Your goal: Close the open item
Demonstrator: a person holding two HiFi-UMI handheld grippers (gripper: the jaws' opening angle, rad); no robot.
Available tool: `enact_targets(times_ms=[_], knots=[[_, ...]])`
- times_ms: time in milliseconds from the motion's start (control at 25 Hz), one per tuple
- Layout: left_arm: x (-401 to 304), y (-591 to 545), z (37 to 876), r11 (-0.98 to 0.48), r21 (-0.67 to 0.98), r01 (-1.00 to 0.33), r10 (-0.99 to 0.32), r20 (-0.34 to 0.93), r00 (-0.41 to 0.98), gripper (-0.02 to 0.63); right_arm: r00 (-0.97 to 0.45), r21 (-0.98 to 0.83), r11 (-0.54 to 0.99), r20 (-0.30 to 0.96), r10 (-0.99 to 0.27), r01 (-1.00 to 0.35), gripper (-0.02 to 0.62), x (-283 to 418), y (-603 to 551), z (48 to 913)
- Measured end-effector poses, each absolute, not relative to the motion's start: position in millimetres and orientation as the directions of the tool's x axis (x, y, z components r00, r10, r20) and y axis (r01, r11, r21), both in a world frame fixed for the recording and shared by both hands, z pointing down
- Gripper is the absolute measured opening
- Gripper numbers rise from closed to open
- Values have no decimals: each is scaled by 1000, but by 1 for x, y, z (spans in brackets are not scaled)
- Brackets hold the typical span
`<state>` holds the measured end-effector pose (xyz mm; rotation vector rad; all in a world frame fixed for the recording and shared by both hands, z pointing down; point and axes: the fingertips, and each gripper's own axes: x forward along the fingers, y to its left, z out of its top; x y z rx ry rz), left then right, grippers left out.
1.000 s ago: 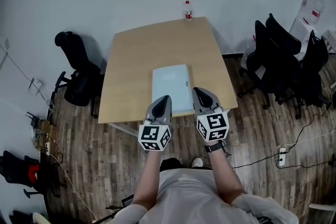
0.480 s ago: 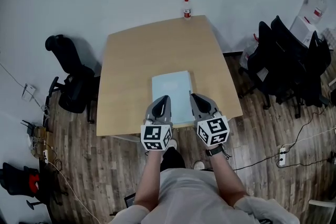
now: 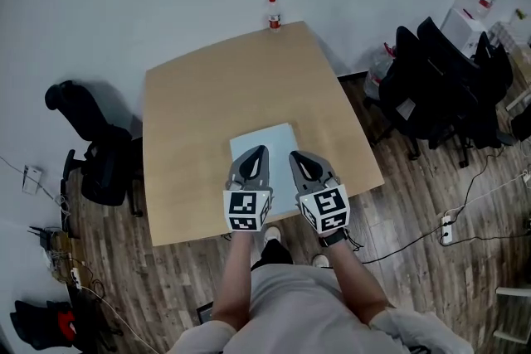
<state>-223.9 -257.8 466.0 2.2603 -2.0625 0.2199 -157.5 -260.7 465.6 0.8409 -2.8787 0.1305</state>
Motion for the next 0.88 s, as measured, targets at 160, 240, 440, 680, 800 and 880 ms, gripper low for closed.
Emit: enact_targets(times_ms=[160, 240, 440, 680, 800, 880], knots=[[-223, -280, 481, -191, -20, -981, -959, 215, 182, 9, -812, -47, 821, 192, -551, -569, 12, -158, -276, 478], [-222, -288, 491, -237, -14, -972, -939, 260, 225, 9, -800, -66, 809, 214, -560, -584, 12, -155, -280, 487], [-222, -301, 520, -292, -8, -956, -901, 338, 273, 9, -759, -96, 770, 284, -585, -630, 12, -146, -289, 516], [-219, -317, 545, -359, 0, -934, -860, 388, 330, 9, -695, -102, 717, 370, -616, -690, 12, -135, -295, 553], [-215, -325, 567, -394, 11, -919, -827, 432, 360, 9, -668, -100, 699, 418, -616, -708, 12, -130, -295, 574], [-210, -327, 584, -413, 20, -910, -801, 467, 374, 9, -652, -101, 691, 450, -610, -716, 12, -128, -294, 588]])
